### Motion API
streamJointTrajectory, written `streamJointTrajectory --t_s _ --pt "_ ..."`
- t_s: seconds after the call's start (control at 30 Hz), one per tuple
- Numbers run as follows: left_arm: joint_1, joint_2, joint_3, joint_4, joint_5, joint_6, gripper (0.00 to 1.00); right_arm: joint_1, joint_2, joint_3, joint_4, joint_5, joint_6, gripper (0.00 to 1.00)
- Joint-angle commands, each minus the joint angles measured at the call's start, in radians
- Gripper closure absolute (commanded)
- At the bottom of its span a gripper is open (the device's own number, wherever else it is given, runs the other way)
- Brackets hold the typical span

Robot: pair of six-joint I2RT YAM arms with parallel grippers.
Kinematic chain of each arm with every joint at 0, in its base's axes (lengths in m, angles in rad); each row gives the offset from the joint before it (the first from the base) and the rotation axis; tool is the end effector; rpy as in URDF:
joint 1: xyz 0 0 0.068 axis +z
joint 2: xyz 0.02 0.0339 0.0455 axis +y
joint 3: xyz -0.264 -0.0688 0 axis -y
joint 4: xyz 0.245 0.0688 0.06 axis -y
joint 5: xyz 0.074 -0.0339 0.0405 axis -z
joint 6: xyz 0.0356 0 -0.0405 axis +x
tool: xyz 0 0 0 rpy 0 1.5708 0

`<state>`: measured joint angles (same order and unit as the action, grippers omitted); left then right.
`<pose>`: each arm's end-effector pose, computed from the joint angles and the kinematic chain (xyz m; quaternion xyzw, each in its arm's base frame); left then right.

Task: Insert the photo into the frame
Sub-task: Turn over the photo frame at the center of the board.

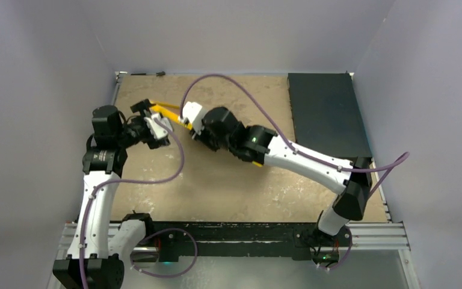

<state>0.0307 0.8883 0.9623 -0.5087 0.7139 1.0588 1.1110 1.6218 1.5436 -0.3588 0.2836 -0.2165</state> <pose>0.1855 -0.0176 0.3538 0.5520 0.5953 0.0093 0.5837 0.1777 0.3365 0.3721 -0.4547 0.7046 0.1224 0.5309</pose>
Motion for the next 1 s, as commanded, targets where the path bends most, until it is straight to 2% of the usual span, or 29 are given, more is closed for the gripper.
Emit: streamJointTrajectory --t_s 0.0,0.13,0.27,0.43,0.6,0.77,0.97 --pt "0.079 0.078 0.152 0.131 -0.069 -0.438 0.08 -0.142 0.06 0.189 0.002 -0.228 0.184 1.0" --pt "0.259 0.183 0.306 0.151 0.001 -0.74 0.08 -0.262 0.141 0.321 -0.018 -0.446 0.336 1.0" --pt "0.335 0.263 0.395 0.085 0.046 -0.856 0.07 -0.44 0.187 0.347 0.04 -0.648 0.5 1.0" --pt "0.351 0.294 0.396 0.032 0.088 -0.887 0.05 -0.644 0.231 0.342 0.137 -0.849 0.68 1.0" --pt "0.351 0.26 0.327 0.029 0.114 -0.865 0.05 -0.829 0.297 0.349 0.202 -0.949 0.779 1.0" --pt "0.351 0.249 0.302 -0.001 0.129 -0.826 0.08 -0.954 0.324 0.326 0.208 -0.962 0.788 1.0" --pt "0.351 0.281 0.278 0.016 0.156 -0.832 0.11 -1.044 0.279 0.181 0.244 -0.943 0.765 1.0"
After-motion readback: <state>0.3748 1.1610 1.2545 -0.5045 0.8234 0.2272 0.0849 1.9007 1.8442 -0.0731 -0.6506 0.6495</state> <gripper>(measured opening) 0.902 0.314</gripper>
